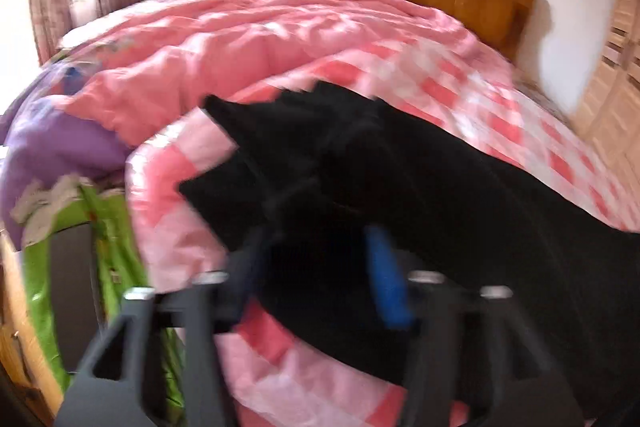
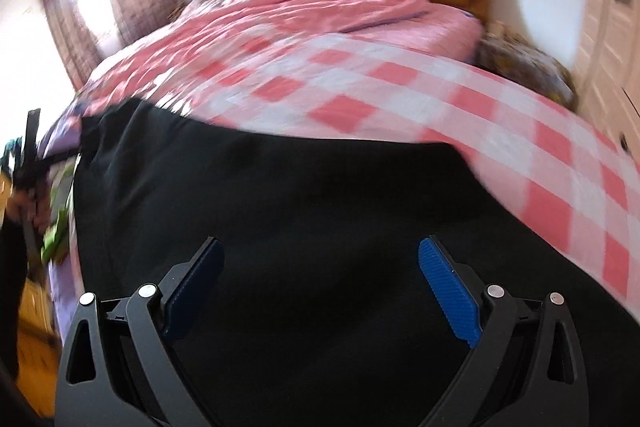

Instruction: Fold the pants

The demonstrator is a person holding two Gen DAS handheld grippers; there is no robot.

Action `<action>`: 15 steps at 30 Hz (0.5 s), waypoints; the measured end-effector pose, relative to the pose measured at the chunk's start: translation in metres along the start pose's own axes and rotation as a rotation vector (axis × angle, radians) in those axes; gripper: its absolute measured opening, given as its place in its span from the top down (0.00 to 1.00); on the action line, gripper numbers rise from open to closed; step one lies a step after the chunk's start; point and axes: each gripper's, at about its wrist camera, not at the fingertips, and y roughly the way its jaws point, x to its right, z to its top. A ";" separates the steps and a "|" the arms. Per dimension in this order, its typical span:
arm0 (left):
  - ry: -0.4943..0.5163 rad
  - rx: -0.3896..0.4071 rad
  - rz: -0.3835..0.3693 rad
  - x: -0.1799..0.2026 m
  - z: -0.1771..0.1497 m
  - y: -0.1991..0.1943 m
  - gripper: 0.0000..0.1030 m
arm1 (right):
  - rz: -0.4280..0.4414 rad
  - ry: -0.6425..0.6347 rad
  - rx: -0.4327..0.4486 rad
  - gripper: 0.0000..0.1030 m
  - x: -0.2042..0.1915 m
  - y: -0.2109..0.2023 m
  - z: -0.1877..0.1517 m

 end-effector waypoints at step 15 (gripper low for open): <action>0.055 0.054 0.138 0.007 -0.027 -0.020 0.22 | -0.090 -0.072 -0.105 0.05 -0.023 0.034 -0.005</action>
